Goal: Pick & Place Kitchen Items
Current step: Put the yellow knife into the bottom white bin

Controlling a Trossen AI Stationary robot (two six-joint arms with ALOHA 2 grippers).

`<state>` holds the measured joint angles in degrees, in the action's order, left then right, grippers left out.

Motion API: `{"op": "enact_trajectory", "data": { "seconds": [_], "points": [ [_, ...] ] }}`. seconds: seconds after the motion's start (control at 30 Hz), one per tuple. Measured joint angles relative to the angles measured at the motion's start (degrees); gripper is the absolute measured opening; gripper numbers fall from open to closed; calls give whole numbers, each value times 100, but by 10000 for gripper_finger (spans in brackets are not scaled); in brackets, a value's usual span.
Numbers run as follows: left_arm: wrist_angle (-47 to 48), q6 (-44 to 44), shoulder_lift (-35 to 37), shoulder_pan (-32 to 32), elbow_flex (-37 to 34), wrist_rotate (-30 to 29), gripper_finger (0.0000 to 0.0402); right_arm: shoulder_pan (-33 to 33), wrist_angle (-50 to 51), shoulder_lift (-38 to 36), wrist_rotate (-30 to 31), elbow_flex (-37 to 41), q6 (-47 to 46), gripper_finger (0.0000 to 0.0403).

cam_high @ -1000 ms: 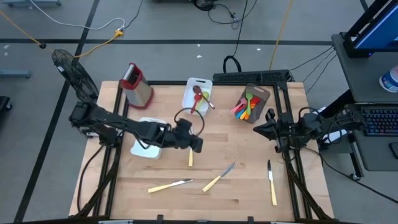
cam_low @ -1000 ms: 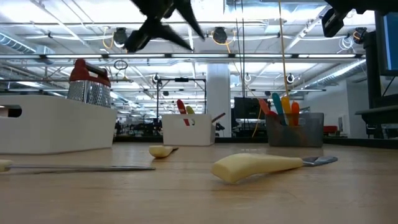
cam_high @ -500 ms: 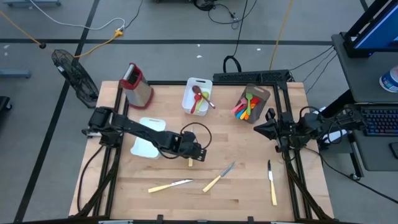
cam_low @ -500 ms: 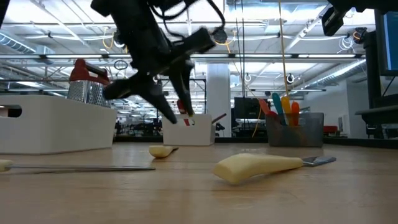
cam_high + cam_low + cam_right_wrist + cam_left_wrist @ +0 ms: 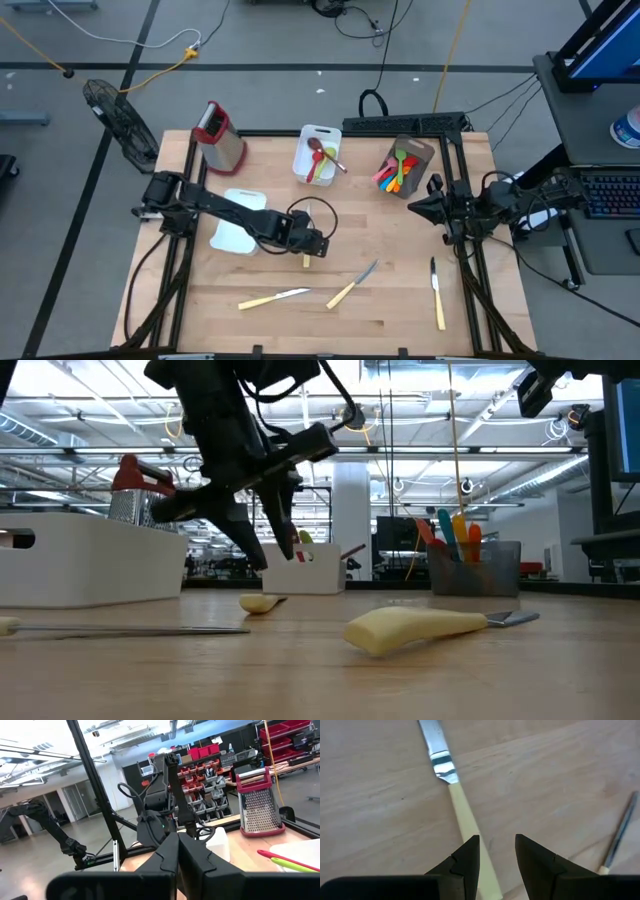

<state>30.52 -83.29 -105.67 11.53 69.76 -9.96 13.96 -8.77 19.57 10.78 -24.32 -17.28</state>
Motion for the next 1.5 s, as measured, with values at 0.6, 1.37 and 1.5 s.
{"op": "enact_trajectory", "data": {
  "seconds": [0.6, 1.37, 1.5],
  "points": [
    [132, 110, 2, -61, -2, -59, 138, 1, 1, 0, -23, 0, 0, 4],
    [-250, 168, -453, -51, 13, 222, 246, 1, -1, 0, -32, 0, 10, 4],
    [-82, 57, -623, -50, 33, 326, 246, 2, -8, -1, -25, -2, 1, 4]
  ]
}}
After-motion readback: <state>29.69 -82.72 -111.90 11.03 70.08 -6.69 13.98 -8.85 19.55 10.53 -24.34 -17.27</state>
